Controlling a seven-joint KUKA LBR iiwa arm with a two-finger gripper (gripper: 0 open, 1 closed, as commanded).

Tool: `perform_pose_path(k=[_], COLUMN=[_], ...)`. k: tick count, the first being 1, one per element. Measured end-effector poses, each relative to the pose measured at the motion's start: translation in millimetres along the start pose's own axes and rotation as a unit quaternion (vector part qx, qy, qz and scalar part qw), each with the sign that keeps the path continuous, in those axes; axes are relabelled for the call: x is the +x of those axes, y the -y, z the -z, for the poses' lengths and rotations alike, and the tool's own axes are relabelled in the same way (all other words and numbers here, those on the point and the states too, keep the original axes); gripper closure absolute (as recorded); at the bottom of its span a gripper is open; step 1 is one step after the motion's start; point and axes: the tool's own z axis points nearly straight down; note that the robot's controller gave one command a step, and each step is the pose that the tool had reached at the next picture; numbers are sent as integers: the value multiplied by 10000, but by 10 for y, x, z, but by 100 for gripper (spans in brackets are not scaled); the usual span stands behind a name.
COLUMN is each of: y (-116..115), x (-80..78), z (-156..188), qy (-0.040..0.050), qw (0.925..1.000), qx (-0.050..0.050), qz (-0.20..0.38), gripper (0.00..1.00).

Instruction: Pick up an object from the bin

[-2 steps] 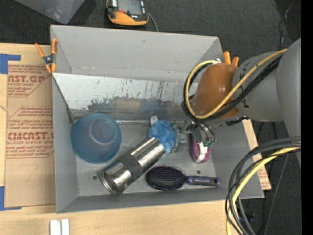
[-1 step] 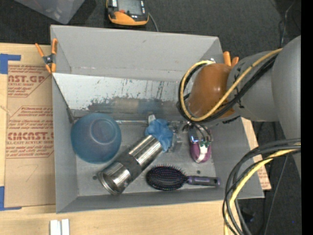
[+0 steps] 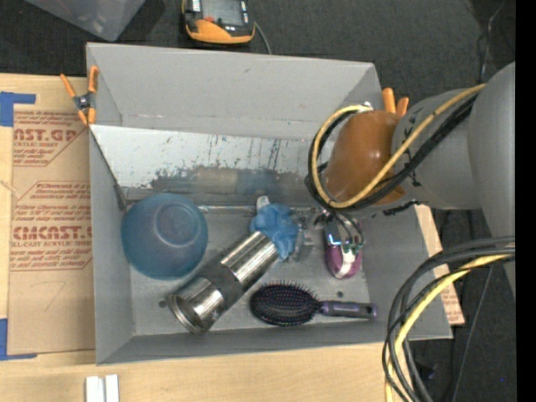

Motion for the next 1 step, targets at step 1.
perform_pose_path(k=[1], y=[-23], x=[-22], z=[20], qy=[-1], qw=[10000], qx=[7], qz=[34], gripper=[100])
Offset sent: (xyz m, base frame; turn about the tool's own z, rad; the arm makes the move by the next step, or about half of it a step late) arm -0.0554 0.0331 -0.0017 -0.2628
